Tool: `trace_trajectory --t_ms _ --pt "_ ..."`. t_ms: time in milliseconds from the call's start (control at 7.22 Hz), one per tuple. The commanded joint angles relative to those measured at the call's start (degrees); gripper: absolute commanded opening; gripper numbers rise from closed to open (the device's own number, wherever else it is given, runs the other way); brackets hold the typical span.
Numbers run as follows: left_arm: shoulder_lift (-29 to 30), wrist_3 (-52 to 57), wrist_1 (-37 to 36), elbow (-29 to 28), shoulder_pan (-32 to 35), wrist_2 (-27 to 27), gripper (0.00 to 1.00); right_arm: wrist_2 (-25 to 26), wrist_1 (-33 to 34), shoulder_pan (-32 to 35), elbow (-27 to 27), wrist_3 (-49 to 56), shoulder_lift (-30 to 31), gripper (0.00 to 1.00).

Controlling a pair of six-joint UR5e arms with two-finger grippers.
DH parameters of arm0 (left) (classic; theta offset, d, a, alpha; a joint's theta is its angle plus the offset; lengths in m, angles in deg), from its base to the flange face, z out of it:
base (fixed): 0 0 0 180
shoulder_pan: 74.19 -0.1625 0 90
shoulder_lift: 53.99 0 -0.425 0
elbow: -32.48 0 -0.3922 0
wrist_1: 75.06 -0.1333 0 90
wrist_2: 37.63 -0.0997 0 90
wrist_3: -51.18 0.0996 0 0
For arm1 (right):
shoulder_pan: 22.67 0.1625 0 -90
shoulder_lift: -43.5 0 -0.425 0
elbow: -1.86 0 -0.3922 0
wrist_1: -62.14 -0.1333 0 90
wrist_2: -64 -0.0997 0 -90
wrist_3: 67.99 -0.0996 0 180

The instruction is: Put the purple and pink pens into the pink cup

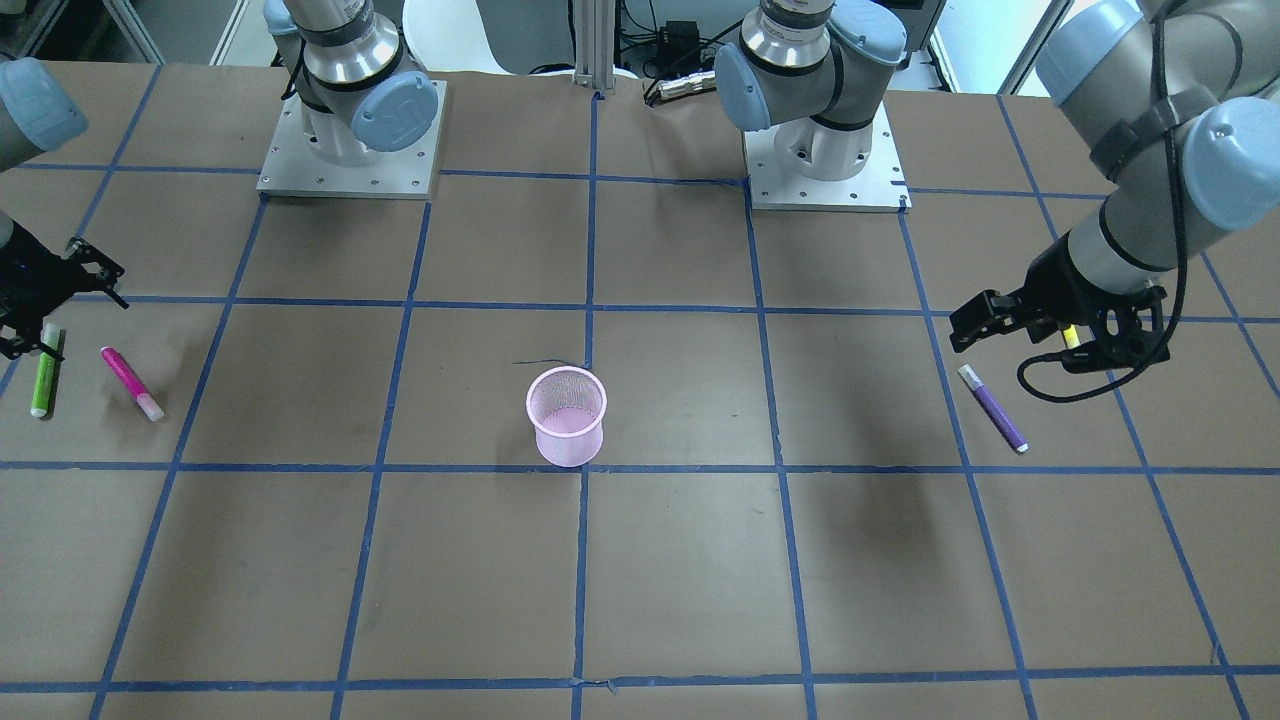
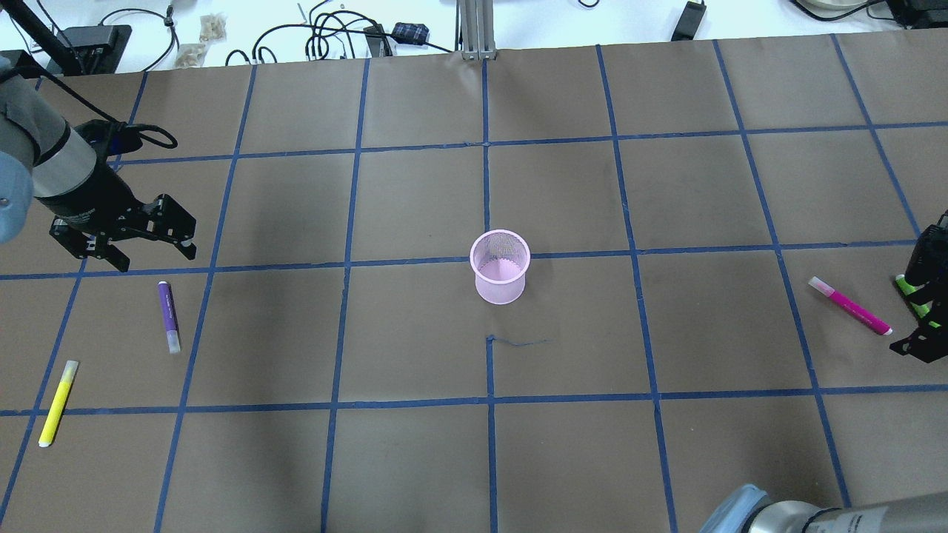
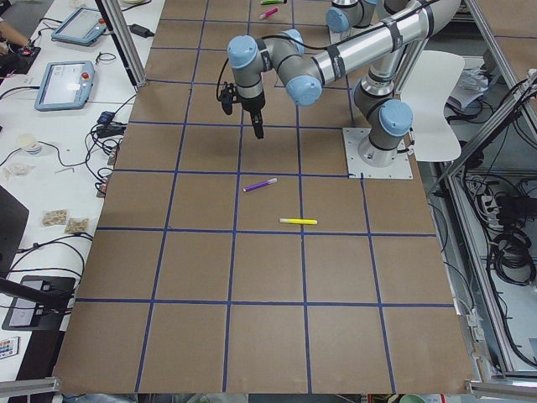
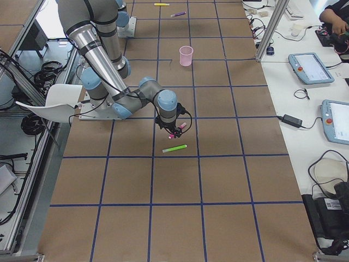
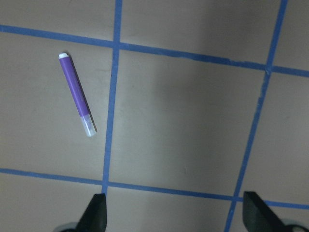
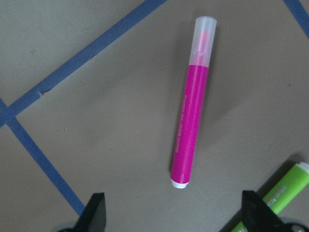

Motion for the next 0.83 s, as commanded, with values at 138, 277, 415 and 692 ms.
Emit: trace_trajectory --t_ms 138,277,415,692 --pt "10.0 1.1 -12.0 1.8 -3.8 -0.4 1.00 -0.7 2.2 0.6 -0.2 0.4 -2.7 0.99" --pt "11.2 1.1 -13.7 3.0 -5.4 -0.4 1.00 -0.7 2.3 0.6 -0.1 0.4 -3.0 0.97" --pt "11.6 1.1 -18.1 5.0 -7.5 -0.4 1.00 -0.8 2.3 0.6 -0.2 0.5 -3.6 0.89" --pt "11.5 0.6 -22.0 8.3 -9.0 -0.5 1.00 -0.7 2.3 0.6 -0.2 0.4 -3.8 0.83"
